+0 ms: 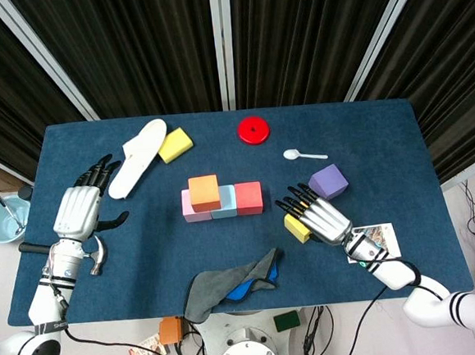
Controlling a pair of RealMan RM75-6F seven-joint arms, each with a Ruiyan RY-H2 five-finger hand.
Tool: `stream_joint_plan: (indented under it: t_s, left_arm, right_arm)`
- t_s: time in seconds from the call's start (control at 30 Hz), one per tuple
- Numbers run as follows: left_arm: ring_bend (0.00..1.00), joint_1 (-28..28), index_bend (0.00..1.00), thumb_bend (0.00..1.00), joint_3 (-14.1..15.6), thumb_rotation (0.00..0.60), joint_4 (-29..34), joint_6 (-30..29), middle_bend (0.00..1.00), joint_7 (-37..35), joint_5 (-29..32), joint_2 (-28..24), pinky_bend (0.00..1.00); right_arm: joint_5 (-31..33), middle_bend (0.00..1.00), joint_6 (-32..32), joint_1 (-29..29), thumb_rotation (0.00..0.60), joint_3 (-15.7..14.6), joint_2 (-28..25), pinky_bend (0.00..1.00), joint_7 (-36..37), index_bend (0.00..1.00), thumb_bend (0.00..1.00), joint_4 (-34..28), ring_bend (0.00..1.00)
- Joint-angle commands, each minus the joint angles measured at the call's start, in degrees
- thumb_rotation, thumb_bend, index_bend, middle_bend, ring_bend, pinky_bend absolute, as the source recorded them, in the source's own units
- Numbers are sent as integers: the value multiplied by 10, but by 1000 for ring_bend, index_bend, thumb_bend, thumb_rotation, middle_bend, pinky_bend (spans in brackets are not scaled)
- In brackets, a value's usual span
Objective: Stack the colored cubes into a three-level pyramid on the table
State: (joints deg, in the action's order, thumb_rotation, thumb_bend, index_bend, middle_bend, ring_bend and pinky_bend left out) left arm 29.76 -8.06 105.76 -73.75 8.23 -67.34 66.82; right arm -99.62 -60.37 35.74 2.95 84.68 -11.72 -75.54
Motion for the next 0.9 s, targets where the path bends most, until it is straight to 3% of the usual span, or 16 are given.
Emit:
stream_joint_plan:
  t_s: [0.03,0.47,0.63,0.9]
  left_arm:
    - [94,-3,113,172,-1,594,0,1,39,-2,-3,-1,193]
    - [94,-15,113,172,-5,594,8,8,40,3,-15,-5,191]
    - [94,-17,113,172,-6,596,11,13,40,10,-14,-6,190]
    - [94,-20,113,172,-10,597,12,16,40,14,-15,-8,189]
  right_arm:
    - [-1,169,5,9,600,0,5,111,-12,36,24,-11,41]
    - [32,179,69,32,600,-18,-89,109,-11,117,26,-76,41]
    - [59,199,93,39,600,-15,-86,109,-6,184,26,-84,41]
    - [87,211,107,47,600,-10,-78,109,-10,185,26,-85,41]
